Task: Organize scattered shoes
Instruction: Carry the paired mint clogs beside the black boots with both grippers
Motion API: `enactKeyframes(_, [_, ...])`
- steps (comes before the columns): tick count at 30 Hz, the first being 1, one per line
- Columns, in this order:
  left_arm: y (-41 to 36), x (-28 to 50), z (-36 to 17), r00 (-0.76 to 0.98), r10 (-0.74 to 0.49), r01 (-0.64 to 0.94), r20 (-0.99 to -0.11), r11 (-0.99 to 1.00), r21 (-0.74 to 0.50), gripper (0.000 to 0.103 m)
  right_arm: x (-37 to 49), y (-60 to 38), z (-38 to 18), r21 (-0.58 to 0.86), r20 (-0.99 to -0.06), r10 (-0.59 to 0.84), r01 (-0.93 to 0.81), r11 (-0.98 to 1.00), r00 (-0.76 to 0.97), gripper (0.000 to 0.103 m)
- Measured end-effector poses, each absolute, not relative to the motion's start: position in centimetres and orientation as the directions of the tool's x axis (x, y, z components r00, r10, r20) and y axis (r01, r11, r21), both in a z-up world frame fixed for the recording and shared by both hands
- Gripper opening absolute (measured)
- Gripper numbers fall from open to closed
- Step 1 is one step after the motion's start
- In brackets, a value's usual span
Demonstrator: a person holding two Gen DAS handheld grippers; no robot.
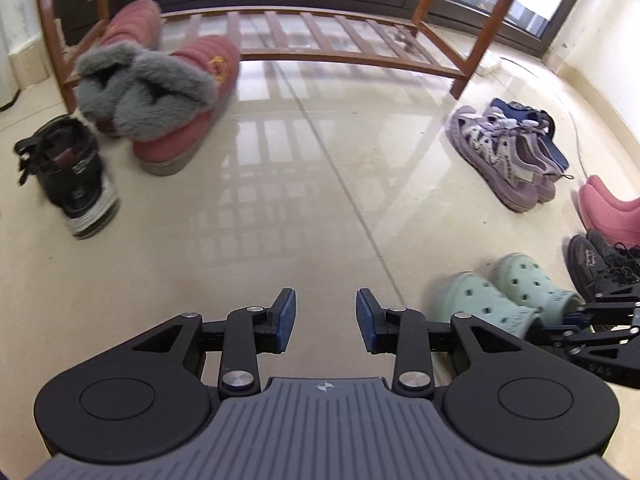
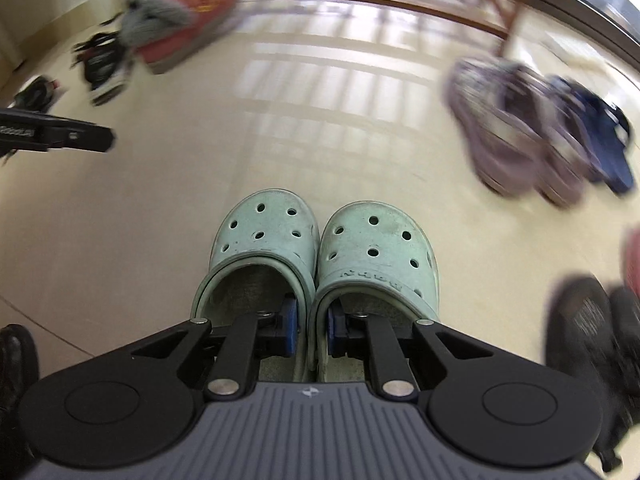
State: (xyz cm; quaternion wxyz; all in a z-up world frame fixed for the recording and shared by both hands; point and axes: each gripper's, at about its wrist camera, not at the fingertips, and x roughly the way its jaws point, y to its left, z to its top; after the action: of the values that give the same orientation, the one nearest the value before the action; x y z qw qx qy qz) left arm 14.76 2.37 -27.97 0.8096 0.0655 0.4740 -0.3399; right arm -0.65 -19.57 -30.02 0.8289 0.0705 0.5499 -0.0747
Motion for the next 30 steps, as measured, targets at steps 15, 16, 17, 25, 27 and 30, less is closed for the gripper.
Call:
enactKeyframes(15, [-1.4, 14.6, -29.2, 0.277, -0.452, 0.6, -0.848, 0.771, -0.215, 0.04, -5.0, -26.1, -31.6, -0.002, -0.934, -0.13, 0.358, 0.934, 0.332, 0.022])
enactKeyframes(16, [-1.5, 14.8, -29.3, 0.273, -0.445, 0.588, -0.853, 0.779, -0.218, 0.042, -5.2, -26.2, -31.7, 0.0, -0.933, -0.13, 0.36, 0.933, 0.336, 0.023])
enactKeyframes(17, [-1.6, 15.1, -29.4, 0.269, -0.439, 0.572, -0.857, 0.789, -0.224, 0.045, -5.3, -26.2, -31.7, -0.001, -0.932, -0.132, 0.36, 0.933, 0.338, 0.026])
enactKeyframes(25, [-2.0, 17.2, -29.9, 0.215, -0.396, 0.433, -0.893, 0.858, -0.277, 0.05, -5.4, -26.2, -30.0, -0.023, -0.922, -0.174, 0.401, 0.916, 0.347, 0.063])
enactKeyframes(27, [-2.0, 17.6, -30.0, 0.207, -0.385, 0.407, -0.899, 0.87, -0.279, 0.051, -5.6, -26.0, -29.3, -0.023, -0.916, -0.185, 0.414, 0.91, 0.356, 0.069])
enactKeyframes(30, [-2.0, 17.6, -30.0, 0.207, -0.384, 0.403, -0.9, 0.871, -0.28, 0.052, -5.7, -25.6, -28.1, -0.01, -0.9, -0.195, 0.428, 0.904, 0.39, 0.075])
